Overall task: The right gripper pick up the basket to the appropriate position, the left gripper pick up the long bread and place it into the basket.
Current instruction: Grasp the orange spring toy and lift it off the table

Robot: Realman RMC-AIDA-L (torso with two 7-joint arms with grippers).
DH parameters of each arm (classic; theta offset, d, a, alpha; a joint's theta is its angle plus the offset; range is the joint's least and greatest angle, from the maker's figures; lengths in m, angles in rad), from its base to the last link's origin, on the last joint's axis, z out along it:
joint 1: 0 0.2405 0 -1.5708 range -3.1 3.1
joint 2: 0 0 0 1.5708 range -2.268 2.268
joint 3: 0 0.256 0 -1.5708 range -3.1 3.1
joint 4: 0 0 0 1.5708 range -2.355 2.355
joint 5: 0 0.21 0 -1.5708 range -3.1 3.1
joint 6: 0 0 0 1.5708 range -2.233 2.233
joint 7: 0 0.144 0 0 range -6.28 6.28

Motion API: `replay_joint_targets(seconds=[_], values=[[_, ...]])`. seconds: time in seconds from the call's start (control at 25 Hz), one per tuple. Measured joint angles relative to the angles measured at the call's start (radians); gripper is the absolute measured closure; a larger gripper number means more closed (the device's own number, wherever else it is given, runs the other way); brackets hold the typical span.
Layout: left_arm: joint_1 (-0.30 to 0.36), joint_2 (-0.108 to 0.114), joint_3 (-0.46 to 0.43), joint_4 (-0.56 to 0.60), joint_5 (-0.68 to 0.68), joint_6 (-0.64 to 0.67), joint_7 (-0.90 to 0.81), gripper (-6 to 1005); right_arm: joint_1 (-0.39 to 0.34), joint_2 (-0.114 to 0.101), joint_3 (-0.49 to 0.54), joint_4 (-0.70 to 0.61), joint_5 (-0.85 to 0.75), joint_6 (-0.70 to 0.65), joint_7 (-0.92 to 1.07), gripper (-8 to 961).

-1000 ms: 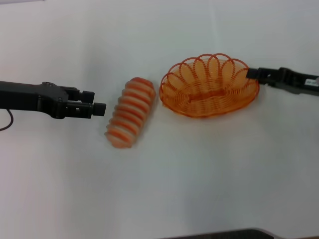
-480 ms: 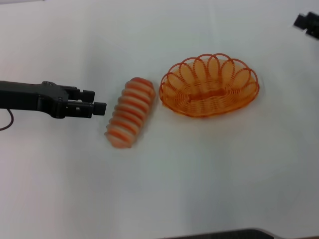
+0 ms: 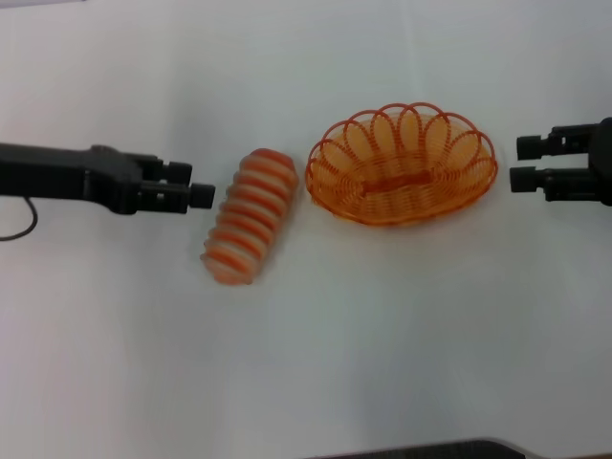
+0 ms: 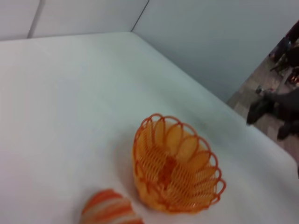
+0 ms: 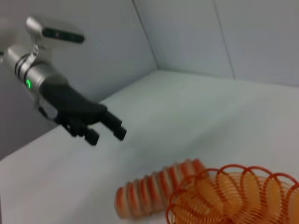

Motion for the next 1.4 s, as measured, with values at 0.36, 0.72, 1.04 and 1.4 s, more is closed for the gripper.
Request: replay_joint_targets(seconds=[0.36,0.72,1.04,1.4], values=[[-0.013,-0.058,0.249,0.349,0.013,-0.046,-0.475,337,0.006,0.011,-0.001,0.006,-0.010,0.047,-0.009,362],[-0.120,-0.102,0.586,0.554,0.260,-0.032,-0.920,339,-0.004,0.017,0.006,0.007,-0.010,0.070,-0.031,366],[-0.192,-0.123,0.786,0.475,0.368,-0.120,-1.041,341,0.000,0.028,-0.001,0.008,-0.010,0.082,-0.044,369],[-0.224,-0.129,0.790,0.372,0.360,-0.154,-1.072,292,0.006,0.035,-0.001,0.008,-0.009,0.092,-0.049,372]])
